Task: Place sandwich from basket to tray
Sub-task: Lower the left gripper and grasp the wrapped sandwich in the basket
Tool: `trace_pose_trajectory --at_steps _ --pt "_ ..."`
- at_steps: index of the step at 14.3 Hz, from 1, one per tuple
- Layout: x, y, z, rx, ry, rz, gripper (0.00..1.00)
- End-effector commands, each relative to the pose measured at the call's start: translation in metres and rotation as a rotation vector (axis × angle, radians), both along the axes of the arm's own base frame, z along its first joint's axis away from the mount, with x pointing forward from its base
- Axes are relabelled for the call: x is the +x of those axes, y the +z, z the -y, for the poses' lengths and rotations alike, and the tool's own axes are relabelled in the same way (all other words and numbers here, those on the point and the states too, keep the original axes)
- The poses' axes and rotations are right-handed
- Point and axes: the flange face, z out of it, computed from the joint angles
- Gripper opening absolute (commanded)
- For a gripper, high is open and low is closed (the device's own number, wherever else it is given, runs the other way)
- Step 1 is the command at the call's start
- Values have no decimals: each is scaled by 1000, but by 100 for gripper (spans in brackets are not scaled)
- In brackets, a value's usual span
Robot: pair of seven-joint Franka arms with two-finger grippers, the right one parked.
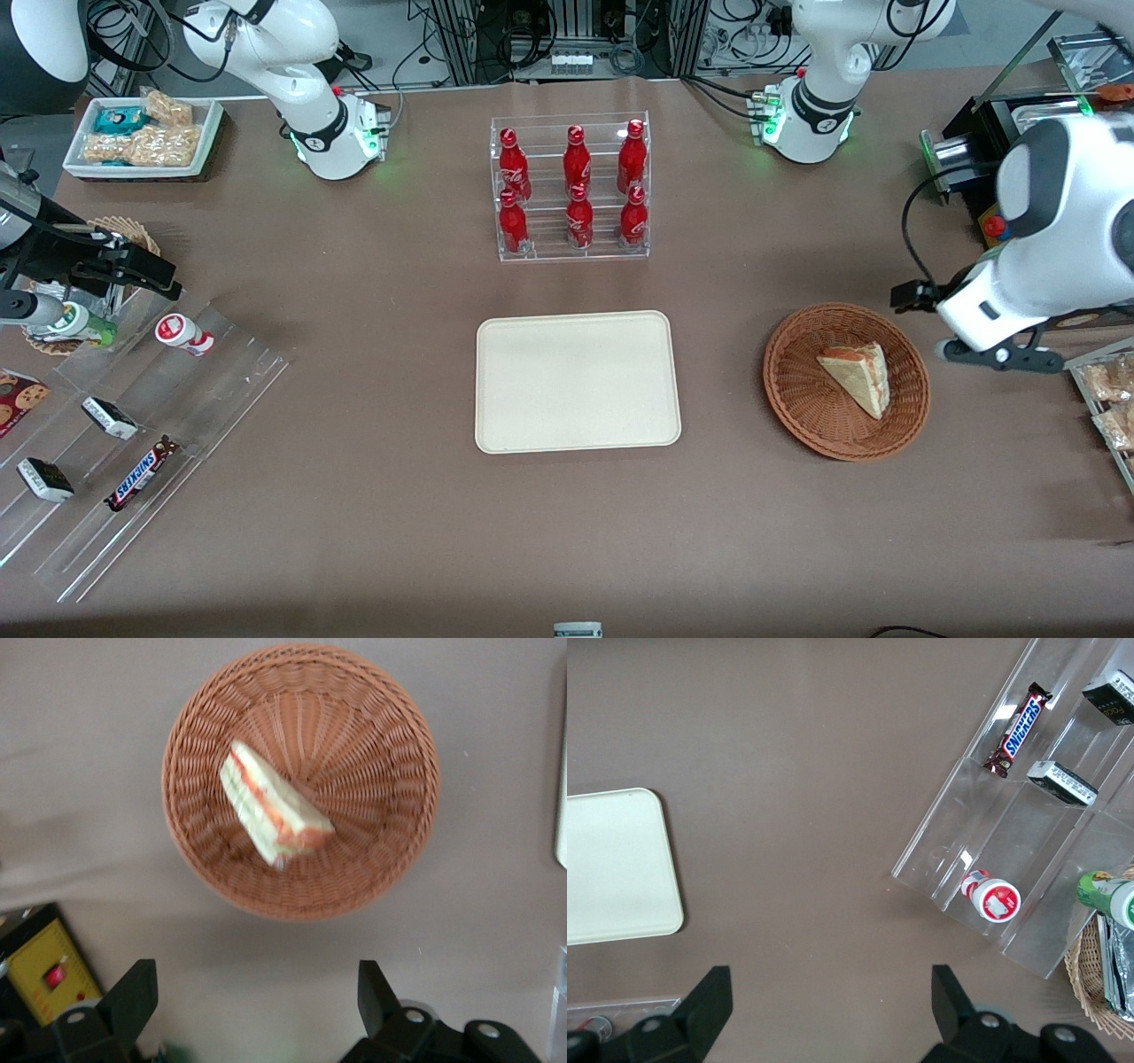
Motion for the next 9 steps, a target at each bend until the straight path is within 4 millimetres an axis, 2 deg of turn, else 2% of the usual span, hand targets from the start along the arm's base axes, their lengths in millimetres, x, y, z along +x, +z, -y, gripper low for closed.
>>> trace_pose_trajectory --at_steps 1,3,6,9 --pt "-10 -46 -2 26 75 54 100" --pt "-16 -73 -1 36 179 101 100" --pt "-19 -100 -1 55 408 162 100" --pt "-15 -129 2 72 732 232 100"
